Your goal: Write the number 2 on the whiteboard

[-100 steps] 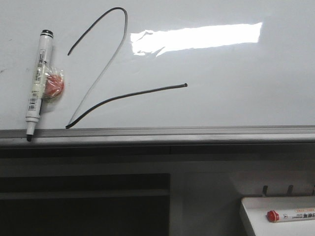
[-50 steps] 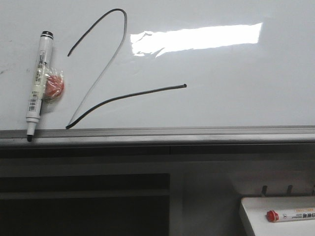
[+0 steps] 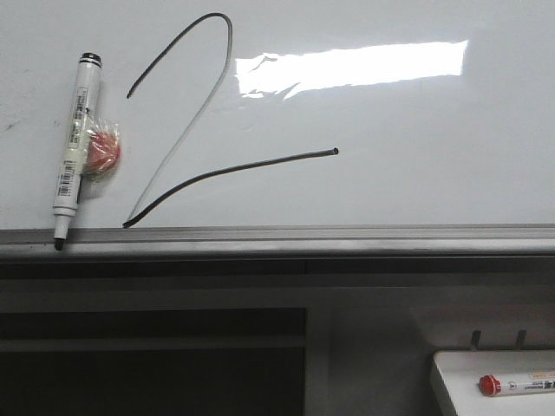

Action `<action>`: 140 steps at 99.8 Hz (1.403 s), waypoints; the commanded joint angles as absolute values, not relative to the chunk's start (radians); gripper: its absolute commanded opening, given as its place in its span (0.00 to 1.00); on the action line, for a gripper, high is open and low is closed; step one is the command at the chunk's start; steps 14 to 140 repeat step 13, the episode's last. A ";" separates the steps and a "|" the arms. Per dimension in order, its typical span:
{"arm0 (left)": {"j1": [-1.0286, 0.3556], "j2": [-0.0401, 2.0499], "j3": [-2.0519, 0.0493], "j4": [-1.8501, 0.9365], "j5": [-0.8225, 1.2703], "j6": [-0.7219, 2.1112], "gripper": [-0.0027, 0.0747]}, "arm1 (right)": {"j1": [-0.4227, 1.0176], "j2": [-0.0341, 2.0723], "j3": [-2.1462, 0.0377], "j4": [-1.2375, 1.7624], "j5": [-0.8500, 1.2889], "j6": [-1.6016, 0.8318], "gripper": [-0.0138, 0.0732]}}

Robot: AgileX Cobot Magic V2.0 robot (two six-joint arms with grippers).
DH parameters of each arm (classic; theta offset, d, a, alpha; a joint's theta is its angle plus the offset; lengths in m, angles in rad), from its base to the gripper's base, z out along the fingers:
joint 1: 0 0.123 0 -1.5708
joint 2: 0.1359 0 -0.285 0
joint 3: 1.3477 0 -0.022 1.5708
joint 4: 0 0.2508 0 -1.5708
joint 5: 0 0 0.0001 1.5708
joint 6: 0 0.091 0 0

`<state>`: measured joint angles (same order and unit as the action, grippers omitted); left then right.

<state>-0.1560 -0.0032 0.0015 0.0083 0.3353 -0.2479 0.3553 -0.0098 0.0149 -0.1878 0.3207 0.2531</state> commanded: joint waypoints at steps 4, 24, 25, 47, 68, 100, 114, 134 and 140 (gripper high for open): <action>-0.154 -0.030 0.012 0.000 0.284 -0.246 0.01 | 0.350 -0.030 0.040 -0.200 0.295 0.255 0.08; -0.154 -0.030 0.012 0.000 0.284 -0.246 0.01 | 0.350 -0.030 0.040 -0.200 0.295 0.255 0.08; -0.154 -0.030 0.012 0.000 0.284 -0.246 0.01 | 0.350 -0.030 0.040 -0.200 0.295 0.255 0.08; -0.154 -0.030 0.012 0.000 0.284 -0.246 0.01 | 0.350 -0.030 0.040 -0.200 0.295 0.255 0.08; -0.154 -0.030 0.012 0.000 0.284 -0.246 0.01 | 0.350 -0.030 0.040 -0.200 0.295 0.255 0.08; -0.154 -0.030 0.012 0.000 0.284 -0.246 0.01 | 0.350 -0.030 0.040 -0.200 0.295 0.255 0.08; -0.154 -0.030 0.012 0.000 0.284 -0.246 0.01 | 0.350 -0.030 0.040 -0.200 0.295 0.255 0.08; -0.154 -0.030 0.012 0.000 0.284 -0.246 0.01 | 0.350 -0.030 0.040 -0.200 0.295 0.255 0.08; -0.154 -0.030 0.012 0.000 0.284 -0.246 0.01 | 0.350 -0.030 0.040 -0.200 0.295 0.255 0.08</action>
